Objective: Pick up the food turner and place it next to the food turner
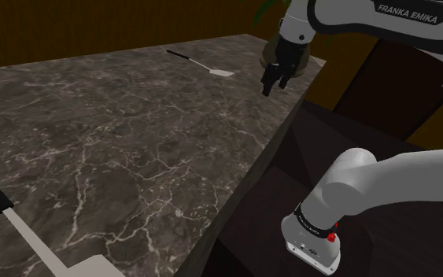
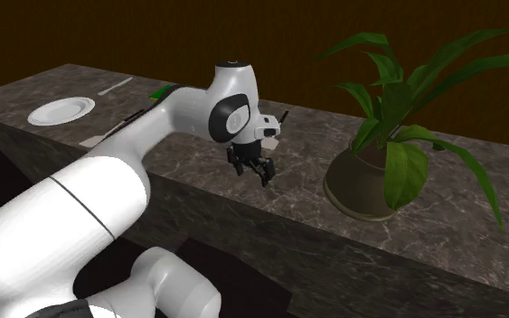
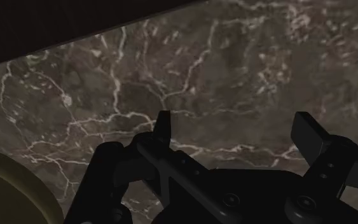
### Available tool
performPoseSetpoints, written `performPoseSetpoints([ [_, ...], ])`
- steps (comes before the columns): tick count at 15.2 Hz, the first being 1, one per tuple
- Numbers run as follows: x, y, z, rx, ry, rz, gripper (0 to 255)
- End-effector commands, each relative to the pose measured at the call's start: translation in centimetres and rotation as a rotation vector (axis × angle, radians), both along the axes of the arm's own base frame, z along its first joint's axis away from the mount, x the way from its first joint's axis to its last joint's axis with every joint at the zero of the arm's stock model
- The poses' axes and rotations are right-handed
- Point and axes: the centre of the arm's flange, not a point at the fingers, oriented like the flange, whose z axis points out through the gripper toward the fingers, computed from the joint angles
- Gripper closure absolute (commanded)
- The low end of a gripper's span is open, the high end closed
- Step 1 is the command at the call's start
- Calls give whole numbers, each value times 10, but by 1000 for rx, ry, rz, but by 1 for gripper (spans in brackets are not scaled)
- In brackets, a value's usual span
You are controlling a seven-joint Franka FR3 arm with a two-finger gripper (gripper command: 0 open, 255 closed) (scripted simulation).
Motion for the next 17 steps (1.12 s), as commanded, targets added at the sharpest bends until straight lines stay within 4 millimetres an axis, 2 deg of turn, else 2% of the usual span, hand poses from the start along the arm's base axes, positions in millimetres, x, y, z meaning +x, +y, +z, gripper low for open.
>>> performPoseSetpoints([
  [1, 0, 0, 0, 0, 0, 0, 0],
  [17, 203, 26, 30, 72, -8, 167, 0],
])
